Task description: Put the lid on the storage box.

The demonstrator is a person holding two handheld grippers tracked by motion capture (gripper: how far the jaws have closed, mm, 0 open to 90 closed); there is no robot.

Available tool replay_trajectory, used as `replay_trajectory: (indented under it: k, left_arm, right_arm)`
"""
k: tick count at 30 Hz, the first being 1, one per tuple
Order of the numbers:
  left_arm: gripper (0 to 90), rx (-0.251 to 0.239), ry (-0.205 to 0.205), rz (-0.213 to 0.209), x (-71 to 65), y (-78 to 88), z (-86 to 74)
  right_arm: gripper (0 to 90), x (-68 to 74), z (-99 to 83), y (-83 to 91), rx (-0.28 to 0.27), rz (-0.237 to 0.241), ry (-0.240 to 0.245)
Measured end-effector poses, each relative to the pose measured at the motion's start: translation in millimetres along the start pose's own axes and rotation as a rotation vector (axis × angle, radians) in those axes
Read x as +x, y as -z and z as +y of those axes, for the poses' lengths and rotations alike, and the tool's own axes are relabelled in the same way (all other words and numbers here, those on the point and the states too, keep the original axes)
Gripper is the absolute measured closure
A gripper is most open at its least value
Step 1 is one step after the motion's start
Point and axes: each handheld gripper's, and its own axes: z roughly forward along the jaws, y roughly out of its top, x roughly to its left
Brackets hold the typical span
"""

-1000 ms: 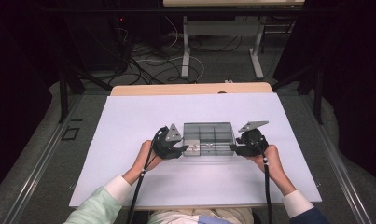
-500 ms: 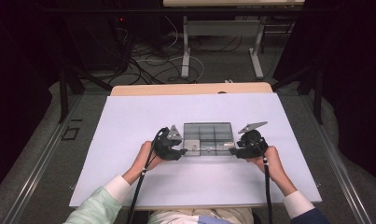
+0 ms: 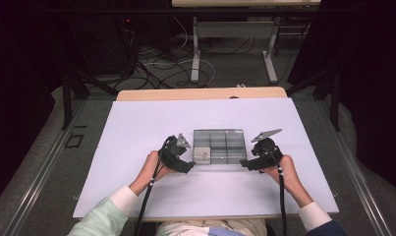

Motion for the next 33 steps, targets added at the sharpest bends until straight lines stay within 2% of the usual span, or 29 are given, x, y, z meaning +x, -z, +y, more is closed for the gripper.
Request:
replay_trajectory:
  k: [4, 8, 11, 15, 19, 20, 22, 31, 33]
  left_arm:
    - [16.9, -0.014, 0.021, 0.022, -2.2, 8.9, -9.3]
    - [12.3, -0.029, 0.039, 0.039, -4.4, 19.9, -20.8]
    - [8.8, -0.028, 0.047, 0.05, -4.9, 26.9, -29.0]
    - [4.8, -0.025, 0.067, 0.055, -6.4, 33.4, -42.1]
    - [3.0, -0.028, 0.078, 0.074, -6.6, 40.1, -52.5]
    - [2.6, -0.034, 0.082, 0.08, -6.4, 41.8, -54.9]
    - [2.1, -0.035, 0.084, 0.085, -5.2, 45.5, -59.3]
    - [0.0, -0.03, 0.114, 0.092, -2.6, 53.5, -76.8]
    - [0.0, -0.029, 0.117, 0.092, -2.8, 54.4, -79.0]
  right_arm:
    - [23.0, 0.4, -4.9, 5.0, -0.018, 0.018, -0.005]
    - [16.5, 2.3, -10.3, 10.1, -0.035, 0.027, -0.004]
    - [14.9, 5.1, -14.3, 14.8, -0.053, 0.025, -0.008]
    - [11.8, 5.8, -20.6, 19.0, -0.074, 0.017, 0.015]
    - [9.9, 8.1, -27.7, 23.2, -0.08, 0.014, 0.0]
    - [9.2, 7.6, -29.4, 24.1, -0.086, 0.013, 0.014]
    - [8.5, 8.5, -32.8, 26.1, -0.1, 0.008, 0.011]
    - [5.7, 9.4, -46.1, 32.4, -0.103, -0.004, 0.023]
    - [5.1, 10.6, -48.5, 32.8, -0.098, -0.009, 0.012]
